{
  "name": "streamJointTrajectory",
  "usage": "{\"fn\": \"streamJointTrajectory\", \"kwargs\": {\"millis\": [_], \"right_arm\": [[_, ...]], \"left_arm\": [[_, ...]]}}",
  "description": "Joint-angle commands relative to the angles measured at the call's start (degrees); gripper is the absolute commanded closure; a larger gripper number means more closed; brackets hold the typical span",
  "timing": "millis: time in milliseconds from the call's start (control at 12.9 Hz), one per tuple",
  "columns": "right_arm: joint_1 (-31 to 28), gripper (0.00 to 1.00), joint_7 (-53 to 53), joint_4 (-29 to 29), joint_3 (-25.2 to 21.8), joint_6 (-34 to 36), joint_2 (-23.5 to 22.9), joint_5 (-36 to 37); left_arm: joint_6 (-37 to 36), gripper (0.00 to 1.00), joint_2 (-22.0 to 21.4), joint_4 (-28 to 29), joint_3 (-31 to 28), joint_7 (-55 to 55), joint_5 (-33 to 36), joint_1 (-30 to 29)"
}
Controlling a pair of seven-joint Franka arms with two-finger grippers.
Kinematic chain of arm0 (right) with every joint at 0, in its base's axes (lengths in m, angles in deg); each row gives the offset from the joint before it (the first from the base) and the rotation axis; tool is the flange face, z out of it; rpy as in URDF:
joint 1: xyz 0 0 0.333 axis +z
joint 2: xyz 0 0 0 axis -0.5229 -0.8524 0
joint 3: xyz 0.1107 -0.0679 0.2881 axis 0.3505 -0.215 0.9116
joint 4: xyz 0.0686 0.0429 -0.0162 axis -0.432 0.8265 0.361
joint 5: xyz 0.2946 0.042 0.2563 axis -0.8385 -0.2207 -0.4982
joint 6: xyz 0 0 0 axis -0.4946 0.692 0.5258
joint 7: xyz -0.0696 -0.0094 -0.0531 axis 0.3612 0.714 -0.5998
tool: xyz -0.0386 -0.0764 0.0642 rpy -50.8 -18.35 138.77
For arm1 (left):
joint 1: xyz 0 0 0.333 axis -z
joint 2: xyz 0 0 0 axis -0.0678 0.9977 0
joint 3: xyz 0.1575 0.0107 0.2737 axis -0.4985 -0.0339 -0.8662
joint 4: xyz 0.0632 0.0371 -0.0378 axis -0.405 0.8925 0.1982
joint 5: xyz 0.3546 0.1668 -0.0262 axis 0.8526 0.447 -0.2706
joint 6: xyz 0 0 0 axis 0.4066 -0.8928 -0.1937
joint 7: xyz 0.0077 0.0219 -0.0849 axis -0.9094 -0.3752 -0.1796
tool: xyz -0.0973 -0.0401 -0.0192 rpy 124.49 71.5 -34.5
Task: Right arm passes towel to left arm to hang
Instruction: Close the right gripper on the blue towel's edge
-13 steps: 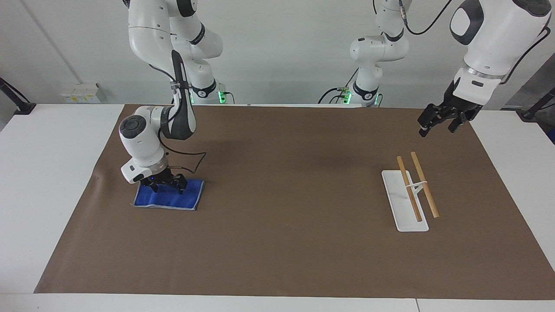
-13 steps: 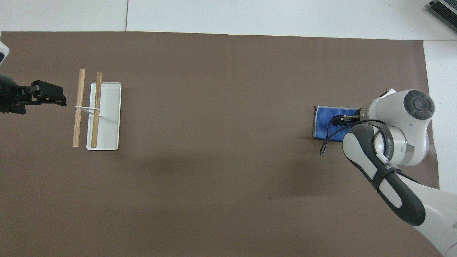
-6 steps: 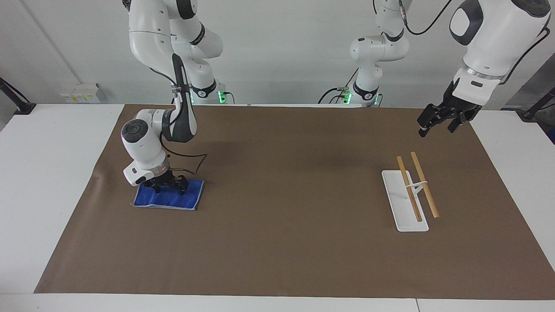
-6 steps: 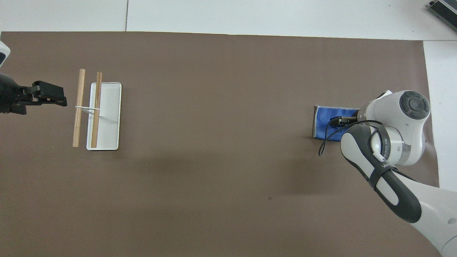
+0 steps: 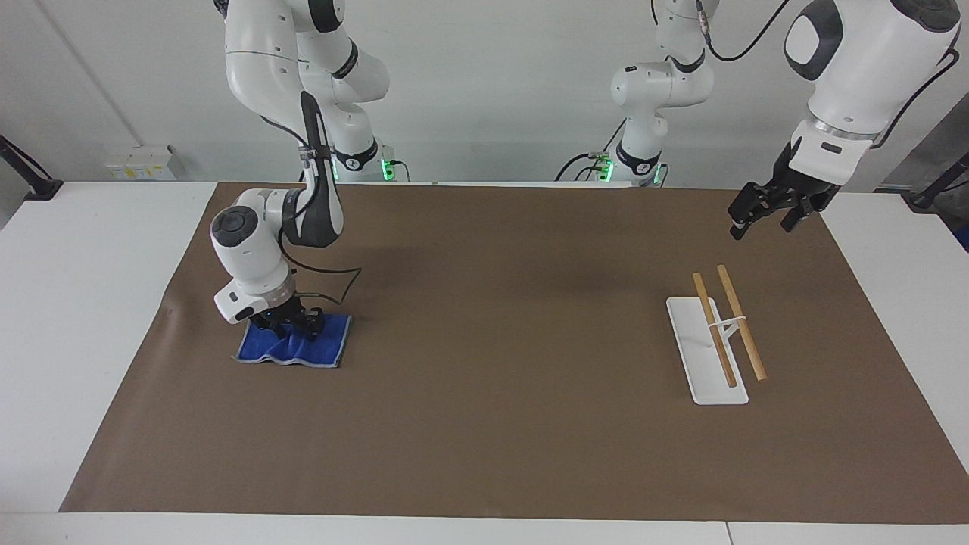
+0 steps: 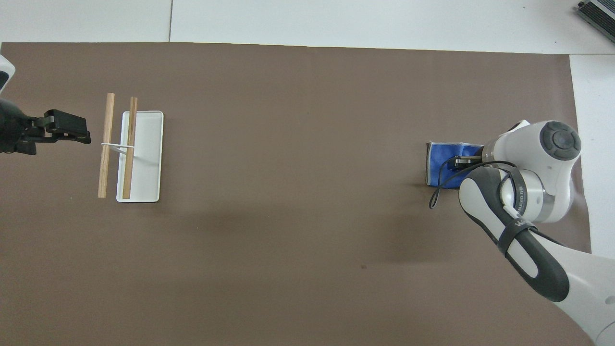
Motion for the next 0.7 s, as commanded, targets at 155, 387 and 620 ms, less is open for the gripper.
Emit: {"fn": "streamJointTrajectory", "kwargs": {"millis": [155,387,620], "right_arm": [[-0.3,0.79,0.6,0.4,0.5,-1.1,0.1,0.2],[-0.3,1.00,0.7,0.1,0.5,-1.1,0.9,0.2],[-0.3,1.00,0.9,-0.3,2.3,-0.8,3.7,0.2]], "left_arm": [[0.3,0.00,-1.5,1.9,-0.6,0.5,-0.2,0.7],[0.5,0.00,-1.6,2.2,-0.5,0.4,-0.2,0.7],[0.8,0.00,-2.0,3.1,-0.5,-0.1,-0.3,1.1]]}}
